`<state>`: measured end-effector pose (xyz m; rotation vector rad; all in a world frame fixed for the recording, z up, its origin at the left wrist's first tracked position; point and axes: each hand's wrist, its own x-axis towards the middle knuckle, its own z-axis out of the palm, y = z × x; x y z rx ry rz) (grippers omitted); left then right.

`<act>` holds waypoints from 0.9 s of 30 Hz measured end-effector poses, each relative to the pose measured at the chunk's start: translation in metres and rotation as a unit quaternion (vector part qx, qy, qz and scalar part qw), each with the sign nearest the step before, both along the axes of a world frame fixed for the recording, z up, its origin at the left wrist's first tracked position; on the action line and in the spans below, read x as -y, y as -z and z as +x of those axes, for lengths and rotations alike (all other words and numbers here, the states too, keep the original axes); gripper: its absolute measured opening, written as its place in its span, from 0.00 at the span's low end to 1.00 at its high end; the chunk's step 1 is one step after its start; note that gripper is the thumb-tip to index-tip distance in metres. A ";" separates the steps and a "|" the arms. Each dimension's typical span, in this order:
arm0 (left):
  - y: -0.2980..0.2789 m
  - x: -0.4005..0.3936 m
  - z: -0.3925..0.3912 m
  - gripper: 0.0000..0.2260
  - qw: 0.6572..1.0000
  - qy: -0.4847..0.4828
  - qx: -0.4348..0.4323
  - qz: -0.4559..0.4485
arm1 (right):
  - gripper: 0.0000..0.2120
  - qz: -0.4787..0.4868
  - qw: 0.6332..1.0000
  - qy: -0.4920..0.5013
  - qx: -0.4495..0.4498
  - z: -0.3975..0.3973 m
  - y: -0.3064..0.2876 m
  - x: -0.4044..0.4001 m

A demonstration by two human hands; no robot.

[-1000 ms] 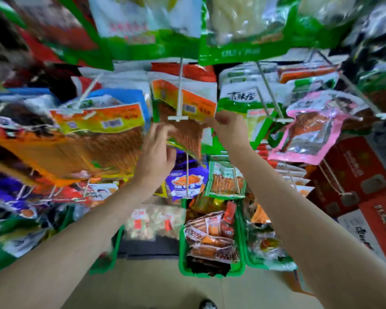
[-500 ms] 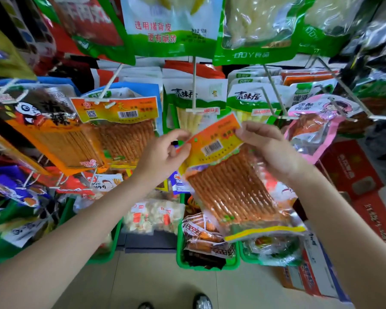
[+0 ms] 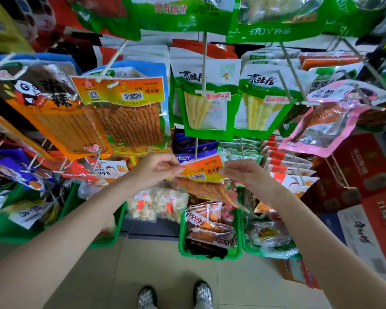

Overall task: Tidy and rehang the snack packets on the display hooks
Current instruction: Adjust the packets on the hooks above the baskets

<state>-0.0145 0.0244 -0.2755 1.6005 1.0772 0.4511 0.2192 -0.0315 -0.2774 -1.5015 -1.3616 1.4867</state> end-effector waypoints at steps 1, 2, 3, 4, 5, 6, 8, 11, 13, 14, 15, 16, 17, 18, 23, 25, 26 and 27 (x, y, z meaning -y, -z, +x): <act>0.002 0.002 -0.002 0.06 1.000 -0.002 -0.010 0.006 | 0.08 -0.005 1.000 0.008 0.014 0.000 0.002 -0.001; 0.005 0.003 -0.003 0.06 1.000 -0.007 -0.022 0.015 | 0.07 -0.010 0.999 0.001 0.043 -0.002 0.003 -0.002; 0.007 0.004 -0.005 0.05 0.999 -0.012 -0.035 0.024 | 0.08 -0.013 0.996 -0.018 0.085 -0.004 0.004 -0.003; 0.009 0.005 -0.005 0.05 0.998 -0.015 -0.047 0.032 | 0.08 -0.009 0.991 -0.042 0.129 -0.007 0.005 -0.004; 0.009 0.005 -0.006 0.05 0.998 -0.014 -0.055 0.041 | 0.08 -0.003 0.985 -0.060 0.160 -0.011 0.007 -0.006; 0.008 0.005 -0.008 0.05 0.997 -0.009 -0.061 0.049 | 0.08 0.003 0.983 -0.068 0.172 -0.016 0.005 -0.007; 0.001 0.005 -0.013 0.04 0.994 -0.006 -0.077 0.071 | 0.08 0.022 0.984 -0.066 0.162 -0.025 0.001 -0.011; -0.019 0.001 -0.028 0.06 0.985 -0.043 -0.078 0.150 | 0.05 0.072 0.988 -0.056 0.123 -0.047 -0.010 -0.022; -0.037 0.000 -0.042 0.06 0.974 -0.093 -0.052 0.199 | 0.02 0.102 0.992 -0.018 0.068 -0.069 -0.023 -0.031; -0.047 -0.002 -0.049 0.06 0.967 -0.117 -0.040 0.224 | 0.04 0.117 0.993 0.009 0.028 -0.081 -0.031 -0.036; -0.056 -0.003 -0.056 0.07 0.959 -0.141 -0.029 0.245 | 0.05 0.130 0.991 0.034 -0.005 -0.093 -0.040 -0.044; -0.063 -0.007 -0.064 0.08 0.951 -0.165 -0.015 0.263 | 0.07 0.147 0.988 0.051 -0.024 -0.104 -0.049 -0.051; -0.070 -0.012 -0.070 0.09 0.942 -0.188 -0.001 0.277 | 0.07 0.174 0.983 0.061 -0.024 -0.115 -0.058 -0.059; -0.076 -0.018 -0.076 0.10 0.933 -0.210 0.010 0.291 | 0.08 0.211 0.975 0.070 -0.005 -0.125 -0.064 -0.067; -0.091 -0.049 -0.082 0.03 0.912 -0.258 0.029 0.317 | 0.06 0.295 0.941 0.150 0.068 -0.148 -0.081 -0.098; -0.091 -0.058 -0.076 0.06 0.911 -0.263 0.009 0.319 | 0.07 0.287 0.941 0.162 0.078 -0.147 -0.082 -0.102; -0.090 -0.063 -0.074 0.06 0.911 -0.270 0.005 0.310 | 0.07 0.284 0.941 0.164 0.081 -0.146 -0.082 -0.104; -0.090 -0.065 -0.071 0.04 0.916 -0.277 0.011 0.289 | 0.07 0.281 0.941 0.168 0.085 -0.147 -0.081 -0.105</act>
